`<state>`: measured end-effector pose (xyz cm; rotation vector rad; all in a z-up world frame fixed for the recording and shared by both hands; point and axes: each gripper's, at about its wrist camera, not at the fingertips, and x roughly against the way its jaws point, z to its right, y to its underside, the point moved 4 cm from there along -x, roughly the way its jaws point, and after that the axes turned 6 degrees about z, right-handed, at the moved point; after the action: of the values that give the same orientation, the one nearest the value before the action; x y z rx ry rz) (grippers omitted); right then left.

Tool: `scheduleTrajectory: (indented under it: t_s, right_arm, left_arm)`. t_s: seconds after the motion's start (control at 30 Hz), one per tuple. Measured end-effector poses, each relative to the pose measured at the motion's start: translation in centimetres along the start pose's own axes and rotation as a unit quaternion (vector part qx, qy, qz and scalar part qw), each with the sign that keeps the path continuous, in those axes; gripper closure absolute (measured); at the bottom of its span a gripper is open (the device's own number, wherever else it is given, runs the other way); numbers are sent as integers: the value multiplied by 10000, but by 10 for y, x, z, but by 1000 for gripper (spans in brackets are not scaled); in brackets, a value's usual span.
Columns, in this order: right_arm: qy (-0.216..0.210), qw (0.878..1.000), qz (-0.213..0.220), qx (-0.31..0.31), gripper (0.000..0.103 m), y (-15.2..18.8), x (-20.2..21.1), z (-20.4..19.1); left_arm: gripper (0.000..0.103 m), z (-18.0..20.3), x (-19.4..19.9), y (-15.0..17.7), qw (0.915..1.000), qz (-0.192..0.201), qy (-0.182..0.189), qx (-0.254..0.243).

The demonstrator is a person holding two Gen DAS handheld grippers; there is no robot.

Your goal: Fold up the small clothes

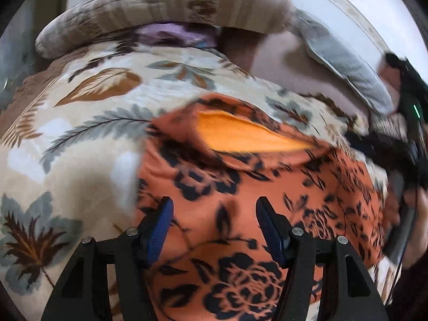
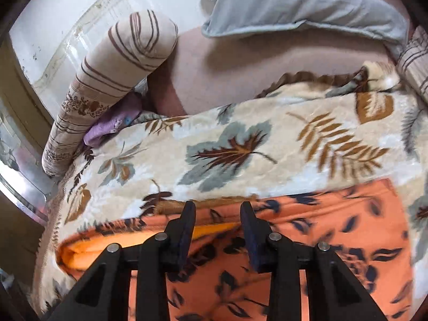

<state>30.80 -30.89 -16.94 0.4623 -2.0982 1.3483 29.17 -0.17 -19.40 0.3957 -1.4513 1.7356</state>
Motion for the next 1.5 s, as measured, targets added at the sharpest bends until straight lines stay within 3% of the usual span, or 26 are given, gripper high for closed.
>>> scheduleTrajectory:
  t_s: [0.13, 0.23, 0.33, 0.5, 0.63, 0.7, 0.9, 1.03, 1.27, 1.37, 1.5]
  right_arm:
    - [405, 9992, 45, -38, 65, 17, 32, 40]
    - [708, 9967, -256, -317, 65, 28, 40, 77]
    - [1212, 9893, -690, -432, 65, 34, 20, 101]
    - [1639, 9832, -631, -507, 63, 24, -3, 109]
    - [1025, 9926, -579, -304, 63, 20, 6, 63]
    - [377, 9948, -944, -23, 63, 31, 2, 20]
    - [-801, 9783, -1745, 771, 62, 75, -22, -87]
    - [-744, 9774, -1712, 991, 63, 79, -51, -129]
    - [-573, 9931, -1014, -91, 62, 35, -88, -141]
    - [-645, 9933, -887, -376, 62, 25, -79, -132]
    - [-652, 9935, -930, -30, 62, 25, -48, -122]
  left_arm:
    - [38, -20, 0, -1, 9989, -25, -150, 448]
    - [38, -25, 3, 0, 9981, 26, -368, 494]
    - [38, -25, 8, -2, 9977, 137, -485, 443]
    - [38, -38, 8, -6, 9957, 202, -754, 497]
    - [38, -58, 13, -14, 9922, 271, -853, 865]
    - [38, -62, 17, -18, 9905, 307, -1051, 828]
    - [38, -78, 23, -20, 9880, 230, -1278, 834]
    - [38, -87, 21, -20, 9874, 100, -1201, 1029]
    - [38, -83, 16, -21, 9892, 23, -1108, 962]
    - [38, -81, 15, -24, 9902, 24, -1056, 913]
    - [38, -71, 15, -27, 9932, 84, -942, 679]
